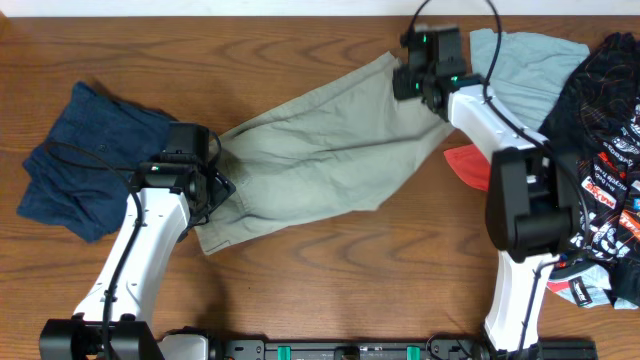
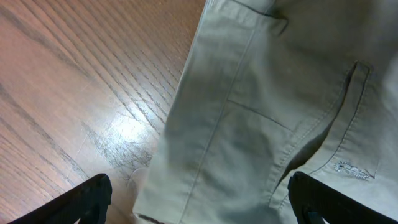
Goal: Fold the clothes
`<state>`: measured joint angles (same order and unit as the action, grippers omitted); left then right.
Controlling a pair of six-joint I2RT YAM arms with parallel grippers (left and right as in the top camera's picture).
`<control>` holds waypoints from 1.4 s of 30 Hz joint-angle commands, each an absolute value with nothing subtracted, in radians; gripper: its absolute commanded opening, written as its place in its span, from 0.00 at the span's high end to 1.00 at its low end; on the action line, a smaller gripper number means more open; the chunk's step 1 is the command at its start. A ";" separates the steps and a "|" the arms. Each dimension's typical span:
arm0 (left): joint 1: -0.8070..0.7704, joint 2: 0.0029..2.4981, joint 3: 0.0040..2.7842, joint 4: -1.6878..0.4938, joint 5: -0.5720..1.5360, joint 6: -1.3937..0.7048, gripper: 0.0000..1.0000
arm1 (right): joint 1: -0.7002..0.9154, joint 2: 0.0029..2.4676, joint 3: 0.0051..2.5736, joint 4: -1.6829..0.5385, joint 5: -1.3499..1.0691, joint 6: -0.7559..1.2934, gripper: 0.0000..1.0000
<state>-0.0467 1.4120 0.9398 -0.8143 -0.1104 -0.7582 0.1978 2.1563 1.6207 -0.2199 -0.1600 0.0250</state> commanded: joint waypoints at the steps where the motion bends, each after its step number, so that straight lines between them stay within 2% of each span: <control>1: -0.043 1.422 0.952 -0.818 -0.112 -0.752 0.08 | 0.222 2.029 1.713 -0.200 -0.165 0.020 0.99; 11: -0.043 1.422 0.952 -0.820 -0.112 -0.752 0.08 | 0.265 2.129 1.729 -0.152 -0.150 0.017 0.99; 16: -0.043 1.422 0.952 -0.826 -0.112 -0.752 0.08 | 0.265 2.233 1.730 -0.048 0.017 0.055 0.96; 18: -0.043 1.422 0.952 -0.826 -0.112 -0.752 0.08 | 0.260 2.258 1.730 -0.013 0.042 0.055 0.64; 19: -0.043 1.422 0.952 -0.828 -0.111 -0.752 0.08 | 0.255 2.264 1.730 -0.003 0.045 0.055 0.52; 21: -0.043 1.422 0.952 -0.832 -0.111 -0.752 0.08 | 0.250 2.267 1.730 -0.005 0.046 0.054 0.45; 24: -0.043 1.422 0.952 -0.838 -0.101 -0.751 0.08 | 0.242 2.247 1.731 -0.045 0.049 0.054 0.12; 25: -0.043 1.422 0.952 -0.837 -0.087 -0.751 0.07 | 0.238 2.234 1.731 -0.073 0.049 0.054 0.06; 27: -0.043 1.422 0.951 -0.836 -0.061 -0.751 0.01 | 0.233 2.204 1.731 -0.142 0.049 0.054 0.01; 35: -0.042 1.425 0.910 -0.810 -0.051 -0.752 0.02 | 0.231 2.077 1.731 -0.533 0.032 0.054 0.01; 38: -0.042 1.425 0.873 -0.778 -0.051 -0.752 0.02 | 0.231 2.070 1.731 -0.646 0.030 0.054 0.08; 42: -0.042 1.425 0.825 -0.710 -0.009 -0.751 0.02 | 0.225 2.070 1.731 -0.756 0.030 0.055 0.12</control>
